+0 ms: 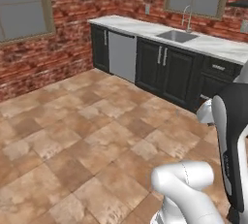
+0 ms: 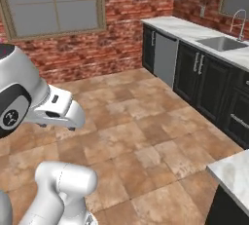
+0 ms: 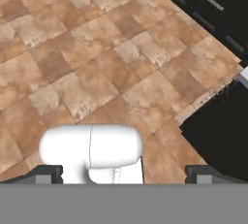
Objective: Pick the candle and candle from the dining table and place them in the open cabinet. Close the cabinet after placing the objects.
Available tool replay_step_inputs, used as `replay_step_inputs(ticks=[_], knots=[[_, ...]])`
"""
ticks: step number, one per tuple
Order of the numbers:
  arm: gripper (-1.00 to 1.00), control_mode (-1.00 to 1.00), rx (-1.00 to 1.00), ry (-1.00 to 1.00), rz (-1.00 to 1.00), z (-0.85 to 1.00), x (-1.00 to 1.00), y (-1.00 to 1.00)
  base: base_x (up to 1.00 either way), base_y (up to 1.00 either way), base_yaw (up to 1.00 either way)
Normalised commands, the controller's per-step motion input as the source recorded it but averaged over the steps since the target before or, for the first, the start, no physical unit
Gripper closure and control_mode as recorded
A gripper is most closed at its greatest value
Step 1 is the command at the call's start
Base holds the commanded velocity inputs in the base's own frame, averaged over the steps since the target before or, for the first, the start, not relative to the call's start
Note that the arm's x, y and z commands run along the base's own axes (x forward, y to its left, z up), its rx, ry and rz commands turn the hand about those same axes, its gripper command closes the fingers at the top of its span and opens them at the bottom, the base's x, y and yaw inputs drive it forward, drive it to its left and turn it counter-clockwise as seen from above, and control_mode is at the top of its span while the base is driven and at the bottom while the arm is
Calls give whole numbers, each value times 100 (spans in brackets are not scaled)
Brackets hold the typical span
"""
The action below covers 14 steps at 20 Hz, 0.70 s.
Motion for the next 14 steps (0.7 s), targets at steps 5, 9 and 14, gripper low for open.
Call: replay_step_inputs(ticks=[5, 9, 14], knots=[[-100, 100, 0, 0, 0, 0, 0, 0, 27, 43, -51], [-100, 100, 0, 0, 0, 0, 0, 0, 26, 54, -55], [-100, 100, 0, 0, 0, 0, 0, 0, 24, 56, -55]])
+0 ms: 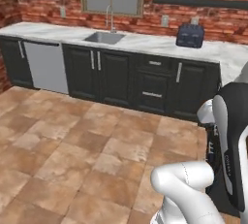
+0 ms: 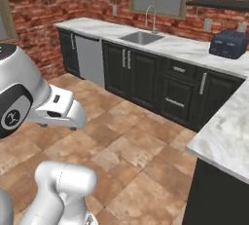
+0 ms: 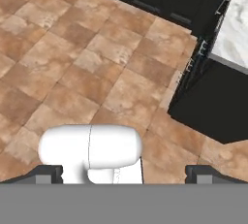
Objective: Pick the candle and candle from the dining table and place them in the open cabinet. Close the cabinet after placing the objects.
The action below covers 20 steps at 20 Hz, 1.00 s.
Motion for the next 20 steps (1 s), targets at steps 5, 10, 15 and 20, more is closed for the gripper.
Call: replay_step_inputs(ticks=[5, 10, 15, 20], knots=[[-100, 100, 0, 0, 0, 0, 0, 0, 30, 64, -55], [-100, 100, 0, 0, 0, 0, 0, 0, 35, 69, -54], [-100, 100, 0, 0, 0, 0, 0, 0, 40, 75, -53], [-100, 100, 0, 0, 0, 0, 0, 0, 55, 81, -48]])
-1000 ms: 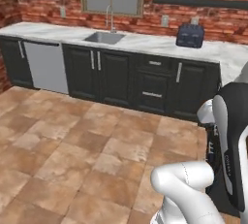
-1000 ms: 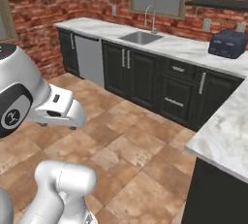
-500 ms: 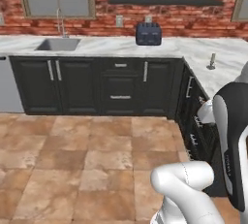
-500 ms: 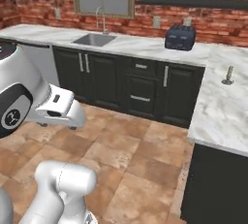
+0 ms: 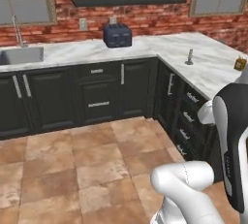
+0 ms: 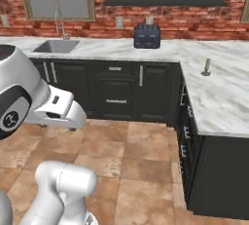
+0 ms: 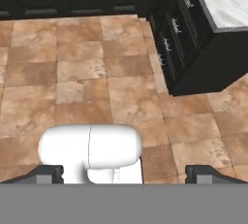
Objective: Pick the candle and candle from the dining table and place them in the open cabinet. Close the cabinet after placing the objects.
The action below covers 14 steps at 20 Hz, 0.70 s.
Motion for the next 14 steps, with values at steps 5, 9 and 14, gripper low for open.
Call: replay_step_inputs(ticks=[5, 9, 14], knots=[[-100, 100, 0, 0, 0, 0, 0, 0, 62, 86, -47], [-100, 100, 0, 0, 0, 0, 0, 0, 69, 83, -46], [-100, 100, 0, 0, 0, 0, 0, 0, 69, 84, -46]])
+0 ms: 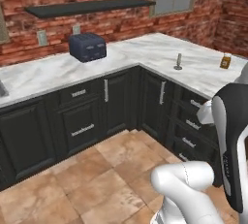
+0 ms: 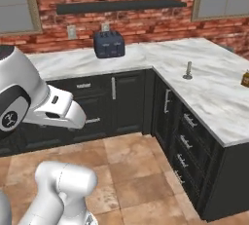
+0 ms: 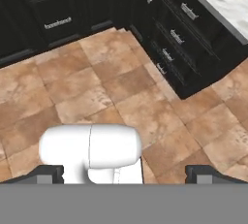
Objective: Pick the candle and candle from the dining table and place them in the open cabinet. Close the cabinet after placing the objects.
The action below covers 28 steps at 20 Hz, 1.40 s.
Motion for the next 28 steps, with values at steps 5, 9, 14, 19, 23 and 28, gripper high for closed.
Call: replay_step_inputs(ticks=[5, 9, 14, 19, 23, 28], knots=[[-100, 100, 0, 0, 0, 0, 0, 0, 63, 78, -45], [-100, 100, 0, 0, 0, 0, 0, 0, 59, 72, -44], [-100, 100, 0, 0, 0, 0, 0, 0, 50, 56, -39], [-100, 100, 0, 0, 0, 0, 0, 0, 47, 44, -35], [-100, 100, 0, 0, 0, 0, 0, 0, 40, 26, -31], [-100, 100, 0, 0, 0, 0, 0, 0, 33, 4, -33]])
